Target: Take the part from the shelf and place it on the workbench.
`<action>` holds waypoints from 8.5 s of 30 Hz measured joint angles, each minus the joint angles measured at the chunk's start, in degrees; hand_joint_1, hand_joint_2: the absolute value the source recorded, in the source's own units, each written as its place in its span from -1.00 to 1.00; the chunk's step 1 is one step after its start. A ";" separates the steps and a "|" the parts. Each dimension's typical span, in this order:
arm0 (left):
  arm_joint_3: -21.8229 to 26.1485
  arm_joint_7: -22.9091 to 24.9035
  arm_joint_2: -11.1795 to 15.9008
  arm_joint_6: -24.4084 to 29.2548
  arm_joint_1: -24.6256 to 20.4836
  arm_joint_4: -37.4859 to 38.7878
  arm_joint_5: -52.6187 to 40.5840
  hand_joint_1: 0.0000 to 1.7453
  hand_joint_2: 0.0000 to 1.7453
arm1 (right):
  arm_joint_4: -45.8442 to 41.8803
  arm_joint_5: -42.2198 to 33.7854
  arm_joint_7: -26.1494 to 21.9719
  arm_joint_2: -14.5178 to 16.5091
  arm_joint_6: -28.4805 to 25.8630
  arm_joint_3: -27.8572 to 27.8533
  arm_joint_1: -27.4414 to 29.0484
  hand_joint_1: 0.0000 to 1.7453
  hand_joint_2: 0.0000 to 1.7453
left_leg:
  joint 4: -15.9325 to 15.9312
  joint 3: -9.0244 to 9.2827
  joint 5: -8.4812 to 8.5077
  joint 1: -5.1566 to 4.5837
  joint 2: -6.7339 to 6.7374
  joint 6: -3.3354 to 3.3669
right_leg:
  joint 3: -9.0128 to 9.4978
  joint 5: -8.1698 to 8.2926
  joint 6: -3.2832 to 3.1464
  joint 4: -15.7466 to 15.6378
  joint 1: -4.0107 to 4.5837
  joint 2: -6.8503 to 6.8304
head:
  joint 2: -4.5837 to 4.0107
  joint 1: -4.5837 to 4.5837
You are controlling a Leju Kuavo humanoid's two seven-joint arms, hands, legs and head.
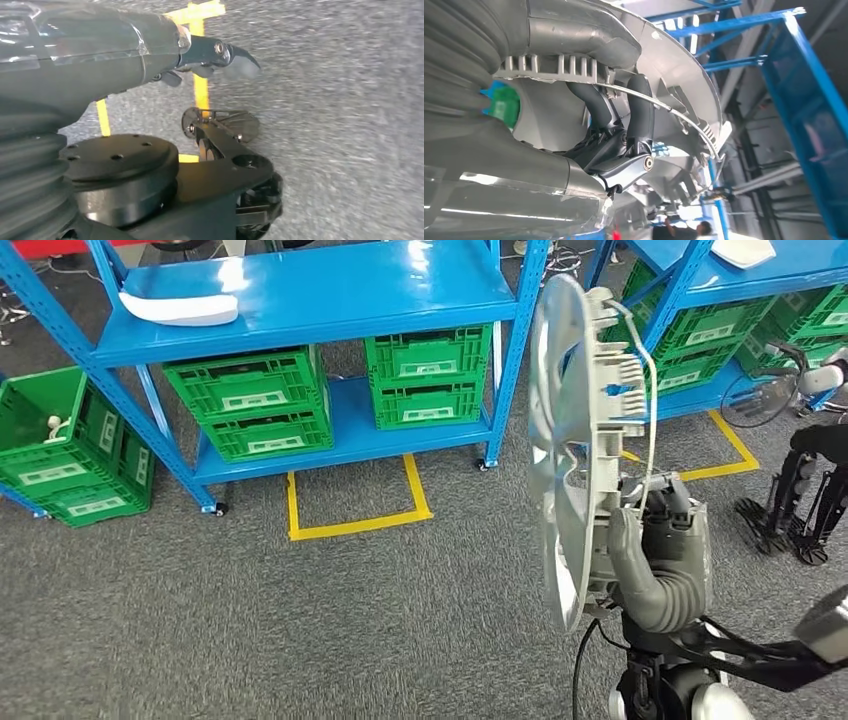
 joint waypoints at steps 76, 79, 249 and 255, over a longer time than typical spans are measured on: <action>-9.97 -1.15 -2.20 -0.61 -0.41 -0.01 -4.46 -1.00 1.00 | 2.66 20.65 8.89 -1.10 -9.52 9.58 -1.77 1.00 1.00 | -12.74 2.97 5.37 0.06 -2.35 2.27 | -3.72 -9.36 2.70 16.79 -1.60 0.80 | 0.00 2.27; -9.97 -1.56 -1.79 -0.38 -0.48 -0.01 -3.42 -1.00 1.00 | 3.45 19.25 6.92 -0.94 -8.38 9.62 -2.09 1.00 1.00 | -12.66 2.91 5.71 -0.19 -4.84 1.87 | 0.78 -3.51 1.24 5.96 -1.48 4.12 | 0.00 2.50; -9.07 -4.87 3.55 6.91 -0.34 -0.07 4.14 -1.00 1.00 | 8.55 17.38 0.23 4.47 -2.16 7.12 -3.49 1.00 1.00 | -8.65 0.95 4.41 0.76 4.03 -1.51 | 1.55 -2.35 1.35 2.00 -1.23 -3.95 | 0.01 -0.12; -9.07 -4.88 3.29 6.93 -0.39 -0.06 4.17 -1.00 1.00 | 8.55 17.35 0.74 4.47 -1.92 7.62 -4.41 1.00 1.00 | -12.27 2.44 5.22 0.07 3.29 1.30 | 1.65 -4.12 2.96 3.49 -1.36 -4.66 | 0.01 0.44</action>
